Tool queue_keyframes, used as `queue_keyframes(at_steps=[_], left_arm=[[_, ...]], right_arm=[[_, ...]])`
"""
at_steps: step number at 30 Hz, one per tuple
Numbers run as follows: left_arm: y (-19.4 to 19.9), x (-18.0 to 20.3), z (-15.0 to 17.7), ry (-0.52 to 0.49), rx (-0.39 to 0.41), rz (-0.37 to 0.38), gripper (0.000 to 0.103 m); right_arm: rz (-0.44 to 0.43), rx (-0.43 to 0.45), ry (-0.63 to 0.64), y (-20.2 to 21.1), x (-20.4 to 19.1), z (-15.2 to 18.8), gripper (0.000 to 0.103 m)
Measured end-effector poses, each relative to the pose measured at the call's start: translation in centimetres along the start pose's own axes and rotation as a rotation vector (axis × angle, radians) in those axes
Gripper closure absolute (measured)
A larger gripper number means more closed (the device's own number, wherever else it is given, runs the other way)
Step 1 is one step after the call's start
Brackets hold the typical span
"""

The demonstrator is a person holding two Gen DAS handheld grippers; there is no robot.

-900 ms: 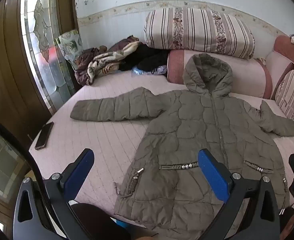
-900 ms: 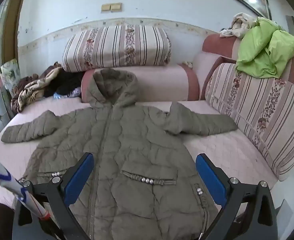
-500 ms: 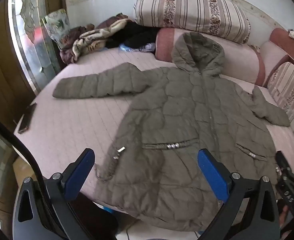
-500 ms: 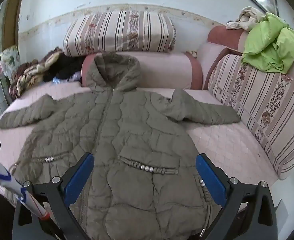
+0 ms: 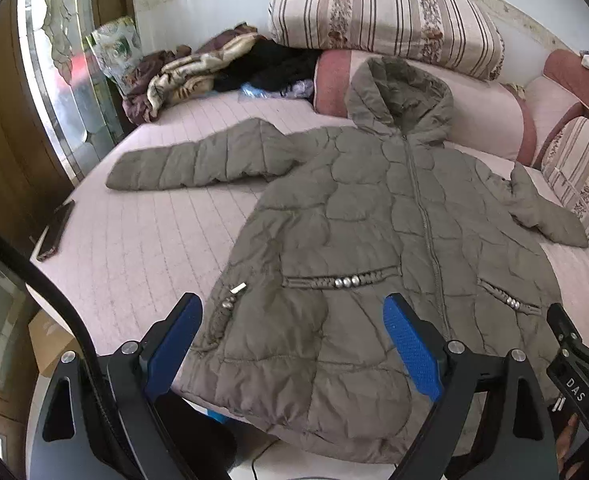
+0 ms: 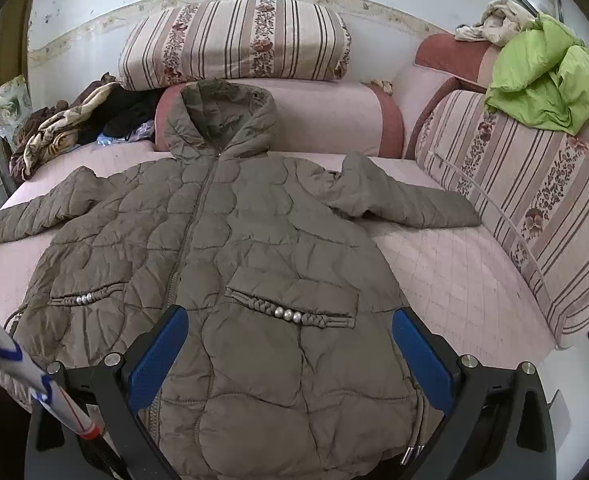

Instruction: Fold large clothes

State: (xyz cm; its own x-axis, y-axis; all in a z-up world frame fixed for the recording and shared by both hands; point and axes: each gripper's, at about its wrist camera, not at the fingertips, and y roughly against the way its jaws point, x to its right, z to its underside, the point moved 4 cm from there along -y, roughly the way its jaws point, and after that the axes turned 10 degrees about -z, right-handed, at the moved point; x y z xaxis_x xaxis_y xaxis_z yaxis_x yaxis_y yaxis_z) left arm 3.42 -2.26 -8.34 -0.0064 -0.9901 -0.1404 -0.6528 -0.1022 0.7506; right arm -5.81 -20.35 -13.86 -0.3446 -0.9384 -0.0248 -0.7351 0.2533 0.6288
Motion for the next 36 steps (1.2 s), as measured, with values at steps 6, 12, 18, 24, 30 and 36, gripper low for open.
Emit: queue_keyframes(at_steps=[6,12,18,24,30,36], left_arm=[[-1.3,0.1,0.9,0.008,-0.046,0.012,0.012],[-0.9,0.7,1.0,-0.018,0.007,0.034,0.012],[-1.8,1.3,1.9,-0.025,-0.047,0.045,0.012],[-2.3,1.5,2.2,-0.039,-0.073,0.030,0.012],[-2.1,1.9,2.2,-0.058,-0.060,0.027,0.012],[-2.2,2.0,2.1,-0.063,-0.052,0.024,0.012]], right_arm=[[0.015,-0.023,-0.001,-0.7,0.1,0.5,0.000],[0.019,-0.039,-0.001,-1.1,0.1,0.7,0.000],[0.025,-0.052,0.005,-1.4,0.2,1.0,0.000],[0.029,-0.070,-0.006,-1.9,0.2,1.1,0.000],[0.030,-0.084,-0.003,-2.3,0.2,1.3,0.000],[0.030,-0.100,-0.006,-2.6,0.3,1.6,0.000]])
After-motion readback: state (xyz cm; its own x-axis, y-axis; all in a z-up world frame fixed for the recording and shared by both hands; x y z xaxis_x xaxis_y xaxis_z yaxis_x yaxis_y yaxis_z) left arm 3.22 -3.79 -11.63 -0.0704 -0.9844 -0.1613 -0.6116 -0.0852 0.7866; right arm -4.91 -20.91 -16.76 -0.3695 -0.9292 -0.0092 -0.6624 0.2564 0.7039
